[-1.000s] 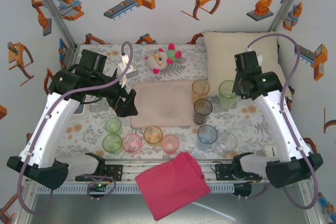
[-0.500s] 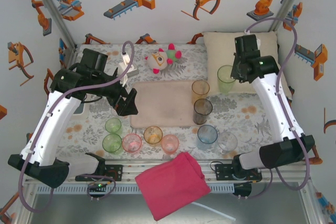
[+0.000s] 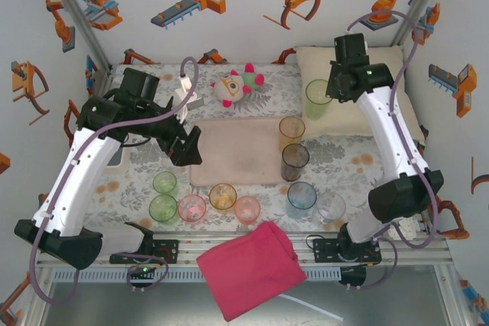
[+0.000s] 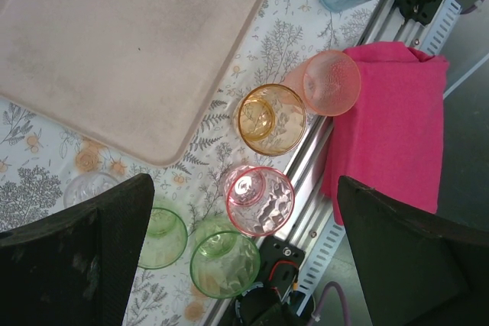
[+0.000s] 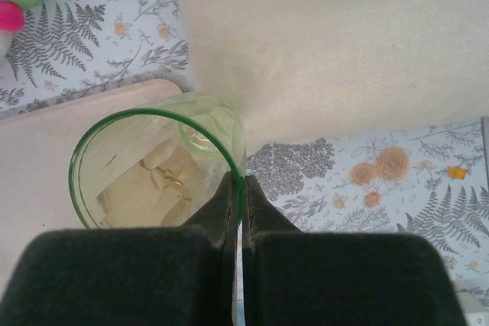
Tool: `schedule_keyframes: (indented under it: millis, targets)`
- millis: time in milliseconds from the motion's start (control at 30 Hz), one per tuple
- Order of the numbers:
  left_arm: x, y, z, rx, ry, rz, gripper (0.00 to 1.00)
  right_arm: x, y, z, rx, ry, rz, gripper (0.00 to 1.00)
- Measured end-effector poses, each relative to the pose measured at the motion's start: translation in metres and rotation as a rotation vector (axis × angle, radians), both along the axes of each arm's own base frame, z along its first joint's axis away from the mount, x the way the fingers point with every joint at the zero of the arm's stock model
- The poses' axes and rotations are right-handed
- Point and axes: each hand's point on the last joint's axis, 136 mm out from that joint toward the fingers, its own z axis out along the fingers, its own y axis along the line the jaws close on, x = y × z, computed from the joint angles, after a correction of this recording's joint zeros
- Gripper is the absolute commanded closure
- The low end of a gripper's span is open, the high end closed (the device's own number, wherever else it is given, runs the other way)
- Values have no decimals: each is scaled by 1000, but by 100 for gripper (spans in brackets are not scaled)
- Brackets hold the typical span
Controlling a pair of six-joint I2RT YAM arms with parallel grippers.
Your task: Place the glasses into the tray
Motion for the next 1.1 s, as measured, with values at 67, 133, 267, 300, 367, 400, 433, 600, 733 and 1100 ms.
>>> schedule_keyframes:
  millis: [67, 133, 267, 300, 367, 400, 433, 600, 733, 1100]
  targets:
    - [0, 0, 0, 1, -1, 1, 3, 8, 5, -3, 11, 7, 10, 100]
    - [0, 0, 0, 2, -1, 1, 3, 15, 9, -5, 22, 11, 20, 100]
    - [0, 0, 0, 2, -1, 2, 3, 26, 16, -10, 43, 17, 36, 100]
    - [0, 0, 0, 2, -1, 2, 3, 29, 17, -10, 45, 17, 37, 100]
    - [0, 0, 1, 0, -5, 2, 3, 34, 21, -14, 51, 21, 43, 100]
    - [1, 0, 3, -1, -8, 2, 3, 36, 22, -17, 54, 26, 44, 100]
    - [1, 0, 4, -3, -12, 2, 3, 37, 23, -20, 56, 34, 44, 100]
    - [1, 0, 12, -12, -29, 2, 3, 46, 38, -39, 62, 70, 66, 100]
    - [1, 0, 12, -12, -31, 3, 3, 49, 52, -50, 72, 91, 89, 100]
    - [1, 3, 13, 1, -50, 10, 3, 58, 64, -67, 94, 109, 92, 100]
